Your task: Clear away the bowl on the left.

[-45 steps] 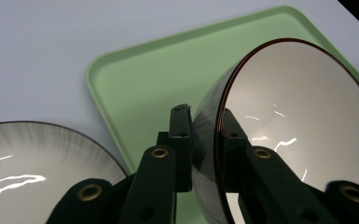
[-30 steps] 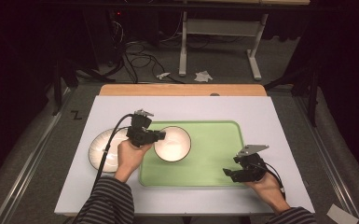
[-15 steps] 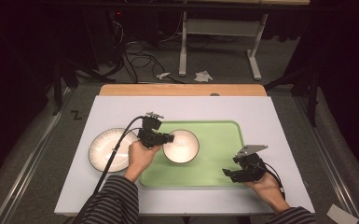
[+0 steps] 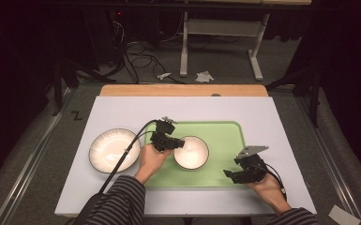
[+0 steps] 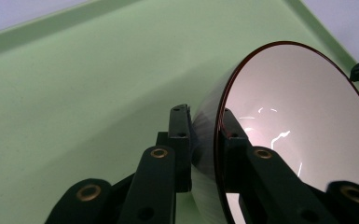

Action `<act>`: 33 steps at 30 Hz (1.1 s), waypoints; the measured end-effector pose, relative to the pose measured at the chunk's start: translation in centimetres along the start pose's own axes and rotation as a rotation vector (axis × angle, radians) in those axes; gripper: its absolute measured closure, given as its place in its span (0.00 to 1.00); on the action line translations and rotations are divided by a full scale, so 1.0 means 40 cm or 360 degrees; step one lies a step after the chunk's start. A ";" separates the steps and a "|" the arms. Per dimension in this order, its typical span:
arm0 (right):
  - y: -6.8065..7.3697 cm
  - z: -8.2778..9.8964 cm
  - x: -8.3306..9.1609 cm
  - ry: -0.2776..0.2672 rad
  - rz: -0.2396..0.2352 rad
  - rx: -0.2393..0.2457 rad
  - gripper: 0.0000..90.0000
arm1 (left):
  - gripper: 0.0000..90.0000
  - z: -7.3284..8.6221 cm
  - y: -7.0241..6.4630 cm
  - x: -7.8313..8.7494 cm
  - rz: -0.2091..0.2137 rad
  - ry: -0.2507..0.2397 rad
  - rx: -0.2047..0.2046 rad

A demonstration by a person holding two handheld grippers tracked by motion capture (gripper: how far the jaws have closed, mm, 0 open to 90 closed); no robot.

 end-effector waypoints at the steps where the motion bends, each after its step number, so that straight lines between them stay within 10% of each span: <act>1: 0.000 0.000 0.001 0.0000 0.0000 -0.0002 0.40 | 0.89 0.002 -0.001 -0.008 0.0011 0.0007 0.0004; 23: -0.001 0.002 -0.001 0.0005 0.0001 -0.0004 0.40 | 0.89 0.004 0.020 -0.041 -0.0018 -0.0001 0.0036; 33: -0.001 0.003 0.000 0.0008 -0.0005 -0.0021 0.40 | 0.70 -0.014 0.013 -0.021 0.0029 -0.0043 0.0029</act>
Point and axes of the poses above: each handheld gripper's, and its own axes: x roughly backward along the jaws, z roughly out of its underside, y roughly to its left, the point moved 1 cm from there along -x, roughly forward along the jaws, and after that the axes turned 9 degrees about z, right-handed, at the moved point
